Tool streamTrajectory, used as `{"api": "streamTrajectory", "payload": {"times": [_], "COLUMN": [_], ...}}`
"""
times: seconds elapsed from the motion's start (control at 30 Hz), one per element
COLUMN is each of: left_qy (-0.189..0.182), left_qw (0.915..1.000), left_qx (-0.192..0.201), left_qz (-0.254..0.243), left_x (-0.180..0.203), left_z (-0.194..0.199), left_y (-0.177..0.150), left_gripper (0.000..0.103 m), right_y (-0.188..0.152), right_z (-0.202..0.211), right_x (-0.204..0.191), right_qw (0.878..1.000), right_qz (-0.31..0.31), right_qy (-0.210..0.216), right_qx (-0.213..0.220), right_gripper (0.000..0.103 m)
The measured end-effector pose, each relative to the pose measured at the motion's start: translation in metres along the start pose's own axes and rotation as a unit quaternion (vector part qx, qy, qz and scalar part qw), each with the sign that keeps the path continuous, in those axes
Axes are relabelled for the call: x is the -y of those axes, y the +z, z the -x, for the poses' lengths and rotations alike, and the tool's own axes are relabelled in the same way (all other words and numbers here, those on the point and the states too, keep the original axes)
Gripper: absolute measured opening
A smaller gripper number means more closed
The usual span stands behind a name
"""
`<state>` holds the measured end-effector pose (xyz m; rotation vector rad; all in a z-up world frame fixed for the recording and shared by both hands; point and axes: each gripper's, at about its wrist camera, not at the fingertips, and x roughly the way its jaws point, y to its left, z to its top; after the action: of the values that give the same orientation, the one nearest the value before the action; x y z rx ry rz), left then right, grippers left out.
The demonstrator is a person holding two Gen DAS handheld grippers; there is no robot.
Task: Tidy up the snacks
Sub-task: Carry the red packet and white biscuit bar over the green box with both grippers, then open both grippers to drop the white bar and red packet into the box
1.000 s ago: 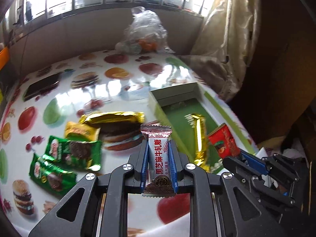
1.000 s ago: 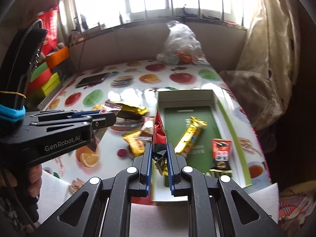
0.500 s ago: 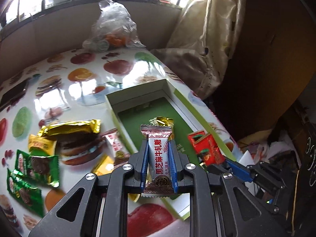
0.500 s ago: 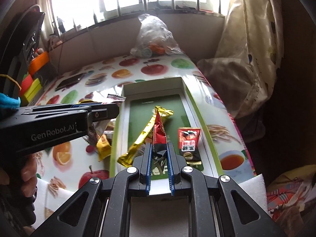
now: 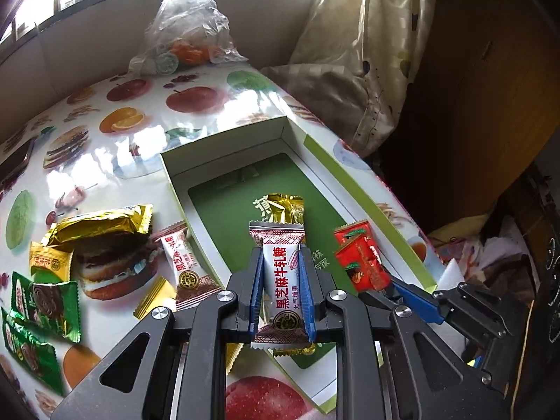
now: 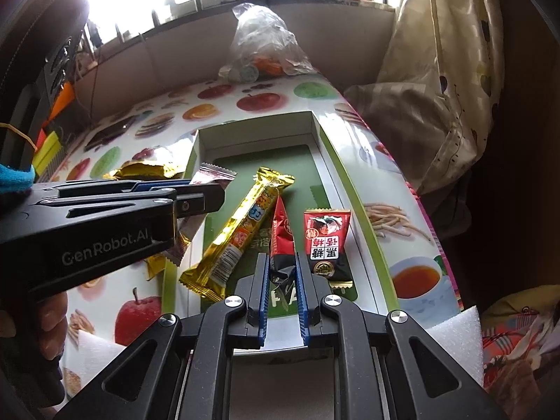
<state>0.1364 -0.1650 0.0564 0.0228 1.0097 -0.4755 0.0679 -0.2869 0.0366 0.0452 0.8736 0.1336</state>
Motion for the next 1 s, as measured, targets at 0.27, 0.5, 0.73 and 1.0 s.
{"api": "streamTrajectory", "payload": {"times": [0.27,0.5,0.73,1.0], "left_qy": [-0.002,-0.006,-0.008,-0.015], "left_qw": [0.9999,0.9998,0.9997,0.9997], "left_qx": [-0.012,-0.02,-0.022,-0.019], "left_qz": [0.005,0.006,0.004,0.009], "left_x": [0.0,0.001,0.0,-0.001], "left_z": [-0.012,-0.019,-0.021,-0.02], "left_y": [0.0,-0.001,-0.001,-0.001], "left_gripper": [0.02,0.02,0.021,0.046], "right_y": [-0.001,-0.003,-0.003,-0.003], "right_z": [-0.009,-0.013,-0.014,-0.015], "right_x": [0.001,0.002,0.001,0.001], "right_qw": [1.0,1.0,1.0,1.0], "right_qz": [0.005,0.007,0.009,0.008], "right_qy": [-0.008,-0.011,-0.008,-0.012], "right_qx": [-0.008,-0.01,-0.011,-0.011], "right_gripper": [0.014,0.014,0.014,0.02]}}
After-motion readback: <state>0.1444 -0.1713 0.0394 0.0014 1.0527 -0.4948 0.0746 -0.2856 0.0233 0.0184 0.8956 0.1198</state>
